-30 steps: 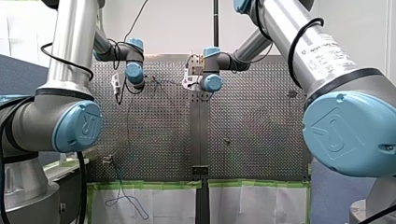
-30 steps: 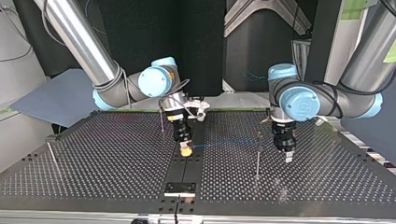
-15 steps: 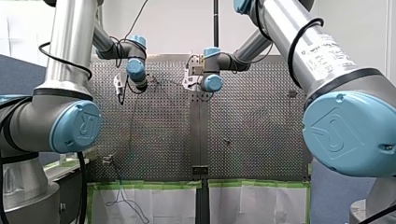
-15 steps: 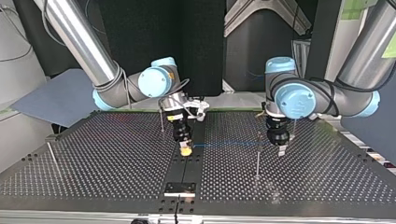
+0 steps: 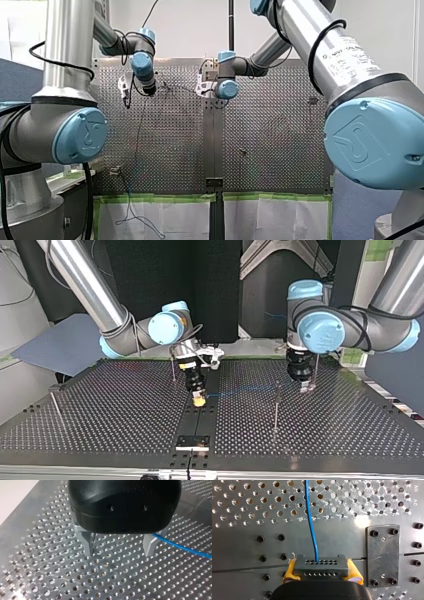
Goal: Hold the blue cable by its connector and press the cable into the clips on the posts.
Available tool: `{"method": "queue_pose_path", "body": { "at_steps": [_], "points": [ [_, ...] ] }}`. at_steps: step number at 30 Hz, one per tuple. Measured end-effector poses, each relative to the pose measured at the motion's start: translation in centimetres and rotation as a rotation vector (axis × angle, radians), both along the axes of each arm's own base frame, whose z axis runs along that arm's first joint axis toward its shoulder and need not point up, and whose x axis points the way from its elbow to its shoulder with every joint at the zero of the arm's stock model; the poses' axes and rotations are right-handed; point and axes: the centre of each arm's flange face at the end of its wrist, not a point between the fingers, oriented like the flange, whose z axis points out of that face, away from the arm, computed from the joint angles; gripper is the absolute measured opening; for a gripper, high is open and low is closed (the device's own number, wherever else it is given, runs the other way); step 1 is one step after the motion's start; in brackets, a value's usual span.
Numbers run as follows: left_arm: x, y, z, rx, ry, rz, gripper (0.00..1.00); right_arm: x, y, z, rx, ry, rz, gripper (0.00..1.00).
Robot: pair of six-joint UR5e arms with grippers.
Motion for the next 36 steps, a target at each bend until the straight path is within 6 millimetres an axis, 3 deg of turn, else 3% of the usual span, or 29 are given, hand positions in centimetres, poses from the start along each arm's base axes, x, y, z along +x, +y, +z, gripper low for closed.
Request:
{"method": "queue_pose_path", "body": {
  "at_steps": [15, 36],
  "points": [
    [-3.4, -1.7, 2.1, 0.000, -0.032, -0.051, 1.00, 0.0, 0.0, -0.1, 0.001, 0.001, 0.001, 0.00],
    [-4.3, -3.6, 2.4, 0.017, -0.044, -0.103, 1.00, 0.1, 0.1, -0.3, 0.005, 0.004, 0.002, 0.00]
  ]
}}
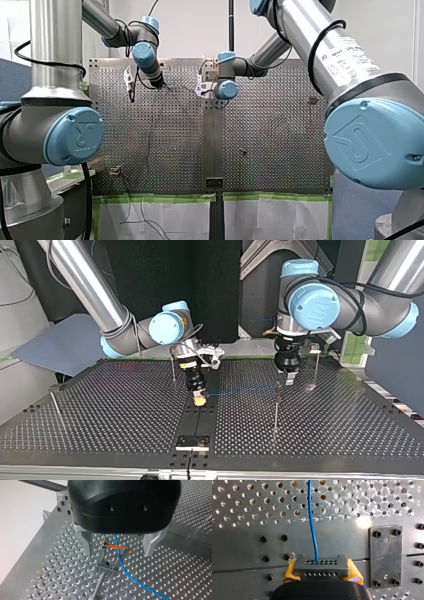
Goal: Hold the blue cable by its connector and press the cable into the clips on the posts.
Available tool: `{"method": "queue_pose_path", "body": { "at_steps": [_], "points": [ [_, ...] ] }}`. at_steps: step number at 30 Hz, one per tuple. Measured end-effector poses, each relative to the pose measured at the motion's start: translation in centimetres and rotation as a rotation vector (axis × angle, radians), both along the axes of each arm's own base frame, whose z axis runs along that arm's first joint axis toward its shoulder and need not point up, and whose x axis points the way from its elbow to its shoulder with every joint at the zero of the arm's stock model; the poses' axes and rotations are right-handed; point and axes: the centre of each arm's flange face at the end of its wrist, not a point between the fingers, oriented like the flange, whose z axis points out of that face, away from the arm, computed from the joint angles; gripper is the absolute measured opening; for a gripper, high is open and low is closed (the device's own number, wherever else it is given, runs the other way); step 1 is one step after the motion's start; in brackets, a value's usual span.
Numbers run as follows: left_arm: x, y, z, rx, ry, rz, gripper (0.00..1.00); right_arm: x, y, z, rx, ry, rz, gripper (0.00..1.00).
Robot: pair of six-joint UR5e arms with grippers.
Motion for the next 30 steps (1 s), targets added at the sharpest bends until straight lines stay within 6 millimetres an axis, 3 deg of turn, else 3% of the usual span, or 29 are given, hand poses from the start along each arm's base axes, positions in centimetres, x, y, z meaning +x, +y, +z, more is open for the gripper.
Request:
{"method": "queue_pose_path", "body": {
  "at_steps": [17, 30],
  "points": [
    [-0.2, -0.5, 0.1, 0.030, -0.007, -0.014, 1.00, 0.0, 0.0, -0.3, 0.008, 0.008, 0.000, 0.00],
    [-0.2, -2.2, 0.5, 0.144, -0.060, -0.092, 1.00, -0.1, -0.1, -0.5, 0.009, 0.015, -0.004, 0.00]
  ]
}}
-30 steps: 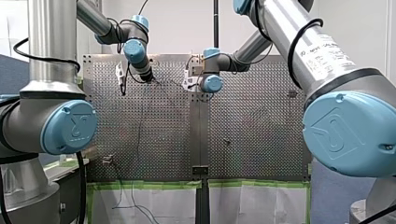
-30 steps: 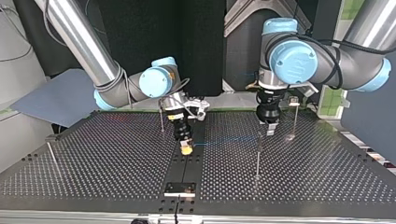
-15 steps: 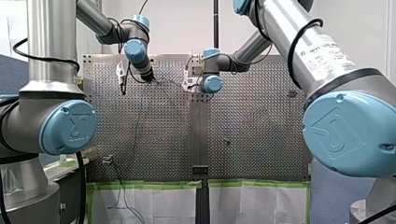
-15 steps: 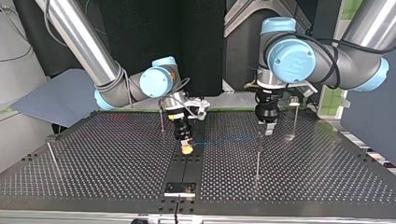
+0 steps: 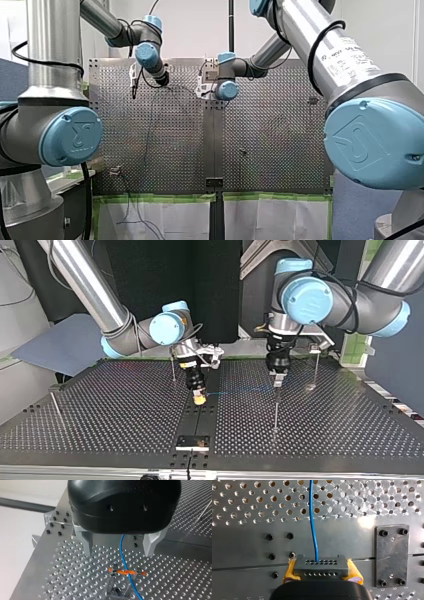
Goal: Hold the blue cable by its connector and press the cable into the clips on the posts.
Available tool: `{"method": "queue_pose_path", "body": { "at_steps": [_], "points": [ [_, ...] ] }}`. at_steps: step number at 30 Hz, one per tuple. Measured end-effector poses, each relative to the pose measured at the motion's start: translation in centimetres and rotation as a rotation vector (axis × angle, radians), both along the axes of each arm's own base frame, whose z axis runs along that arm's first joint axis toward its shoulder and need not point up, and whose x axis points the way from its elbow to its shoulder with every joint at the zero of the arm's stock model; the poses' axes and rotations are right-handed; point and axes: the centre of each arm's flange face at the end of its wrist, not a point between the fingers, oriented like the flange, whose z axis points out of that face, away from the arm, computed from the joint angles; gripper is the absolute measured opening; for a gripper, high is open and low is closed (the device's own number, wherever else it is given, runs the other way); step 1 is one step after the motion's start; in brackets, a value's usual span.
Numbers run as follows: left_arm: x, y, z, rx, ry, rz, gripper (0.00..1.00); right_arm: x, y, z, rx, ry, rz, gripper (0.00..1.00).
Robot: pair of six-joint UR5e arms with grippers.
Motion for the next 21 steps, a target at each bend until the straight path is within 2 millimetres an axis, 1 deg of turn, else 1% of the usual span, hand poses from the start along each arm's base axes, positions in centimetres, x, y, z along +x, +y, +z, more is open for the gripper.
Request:
{"method": "queue_pose_path", "body": {
  "at_steps": [11, 21],
  "points": [
    [-0.1, -1.1, 0.1, 0.047, -0.033, 0.025, 1.00, 0.0, -0.1, 0.0, -0.002, 0.001, -0.003, 0.00],
    [1.3, -4.6, -0.8, 0.045, -0.025, 0.013, 1.00, 0.0, 0.0, -0.1, -0.001, 0.005, 0.000, 0.00]
  ]
}}
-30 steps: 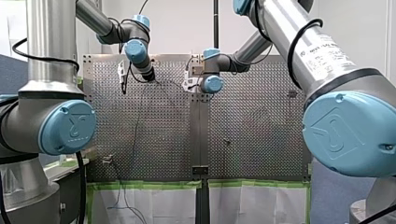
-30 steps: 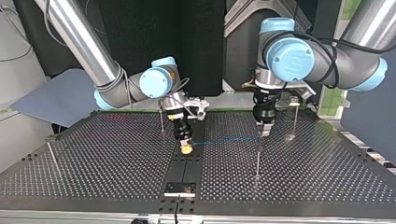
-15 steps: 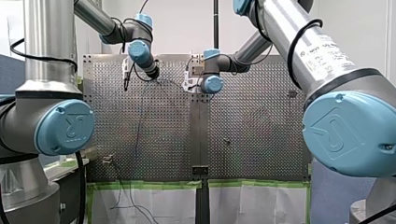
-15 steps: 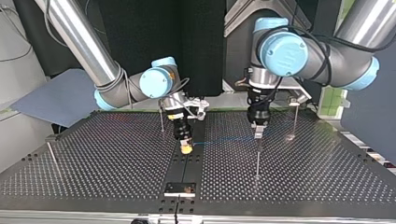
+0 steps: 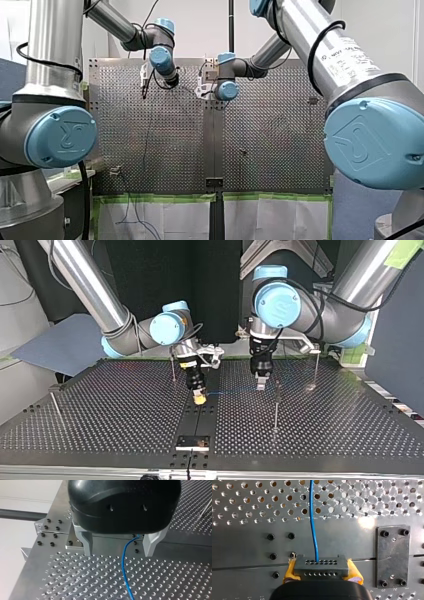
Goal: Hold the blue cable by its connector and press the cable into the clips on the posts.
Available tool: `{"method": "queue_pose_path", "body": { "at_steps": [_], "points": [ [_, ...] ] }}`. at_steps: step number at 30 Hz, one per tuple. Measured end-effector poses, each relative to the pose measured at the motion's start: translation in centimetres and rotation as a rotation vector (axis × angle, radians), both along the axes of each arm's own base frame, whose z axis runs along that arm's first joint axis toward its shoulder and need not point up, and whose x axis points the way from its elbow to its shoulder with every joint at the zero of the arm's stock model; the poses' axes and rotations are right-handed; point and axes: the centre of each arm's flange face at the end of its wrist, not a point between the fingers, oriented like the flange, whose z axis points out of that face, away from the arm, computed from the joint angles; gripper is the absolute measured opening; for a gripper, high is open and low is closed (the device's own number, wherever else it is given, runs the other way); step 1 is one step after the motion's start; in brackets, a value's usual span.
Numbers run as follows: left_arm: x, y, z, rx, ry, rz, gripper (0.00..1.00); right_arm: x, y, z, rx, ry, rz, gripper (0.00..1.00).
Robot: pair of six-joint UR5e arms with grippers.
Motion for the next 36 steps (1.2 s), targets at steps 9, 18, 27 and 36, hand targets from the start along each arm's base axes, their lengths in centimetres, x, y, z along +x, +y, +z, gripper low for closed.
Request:
{"method": "queue_pose_path", "body": {
  "at_steps": [9, 18, 27, 36],
  "points": [
    [2.8, -0.3, -2.4, -0.014, 0.013, 0.064, 1.00, -0.1, -0.1, 0.0, 0.000, 0.001, -0.002, 0.00],
    [4.8, 0.0, -3.4, -0.078, -0.035, 0.090, 1.00, -0.1, -0.2, -0.1, -0.001, 0.000, -0.004, 0.00],
    [6.7, -0.6, -2.7, -0.119, -0.084, 0.078, 1.00, -0.1, -0.2, -0.2, 0.000, 0.001, -0.004, 0.00],
    [7.1, -0.5, -2.4, -0.105, -0.086, 0.092, 1.00, -0.1, -0.4, -0.5, 0.002, 0.004, -0.006, 0.00]
  ]
}}
